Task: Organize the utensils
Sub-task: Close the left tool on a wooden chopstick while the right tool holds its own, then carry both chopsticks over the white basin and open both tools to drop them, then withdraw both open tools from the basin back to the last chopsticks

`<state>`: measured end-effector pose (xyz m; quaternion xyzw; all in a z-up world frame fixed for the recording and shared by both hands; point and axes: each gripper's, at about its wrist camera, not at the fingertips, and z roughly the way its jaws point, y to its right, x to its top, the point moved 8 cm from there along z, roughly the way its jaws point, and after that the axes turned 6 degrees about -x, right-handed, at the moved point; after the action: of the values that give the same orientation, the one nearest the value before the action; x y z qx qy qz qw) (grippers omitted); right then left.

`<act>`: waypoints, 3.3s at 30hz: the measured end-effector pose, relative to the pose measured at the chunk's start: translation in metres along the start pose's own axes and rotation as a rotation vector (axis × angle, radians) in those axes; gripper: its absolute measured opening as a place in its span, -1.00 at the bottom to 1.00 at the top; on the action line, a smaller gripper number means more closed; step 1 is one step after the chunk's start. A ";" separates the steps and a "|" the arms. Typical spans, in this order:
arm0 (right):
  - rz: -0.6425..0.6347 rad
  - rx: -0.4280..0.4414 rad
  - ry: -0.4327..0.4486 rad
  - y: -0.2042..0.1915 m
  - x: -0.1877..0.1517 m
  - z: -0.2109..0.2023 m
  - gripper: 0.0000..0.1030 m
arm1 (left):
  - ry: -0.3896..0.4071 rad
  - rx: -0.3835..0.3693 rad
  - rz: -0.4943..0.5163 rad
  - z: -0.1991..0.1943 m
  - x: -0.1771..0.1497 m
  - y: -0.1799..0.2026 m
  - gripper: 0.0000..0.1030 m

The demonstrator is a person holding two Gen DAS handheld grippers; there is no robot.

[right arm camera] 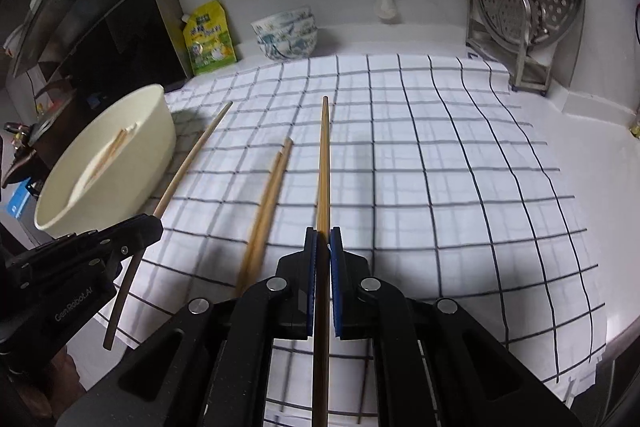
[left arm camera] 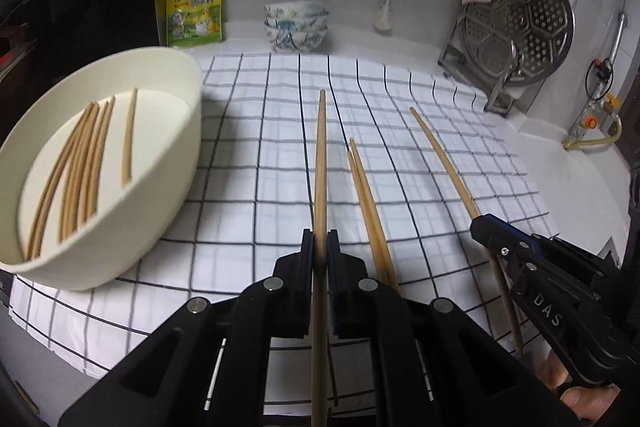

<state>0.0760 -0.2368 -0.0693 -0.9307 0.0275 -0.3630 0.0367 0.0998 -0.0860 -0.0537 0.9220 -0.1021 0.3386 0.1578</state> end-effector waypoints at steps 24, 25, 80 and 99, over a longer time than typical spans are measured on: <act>-0.271 0.302 -0.008 -0.273 0.091 0.046 -0.88 | 0.174 0.244 -0.197 -0.073 0.061 -0.220 -0.85; -0.276 0.302 -0.018 -0.279 0.091 0.052 -0.88 | 0.166 0.250 -0.200 -0.070 0.060 -0.226 -0.85; -0.205 0.160 0.040 -0.202 0.055 0.011 -0.49 | 0.198 0.259 -0.248 -0.097 0.017 -0.202 0.54; -0.118 -0.064 0.047 -0.076 -0.004 -0.011 -0.25 | 0.183 0.186 -0.160 -0.093 -0.014 -0.121 0.75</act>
<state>0.0670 -0.1616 -0.0572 -0.9226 -0.0151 -0.3853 -0.0154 0.0695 0.0615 -0.0230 0.9031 0.0180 0.4155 0.1069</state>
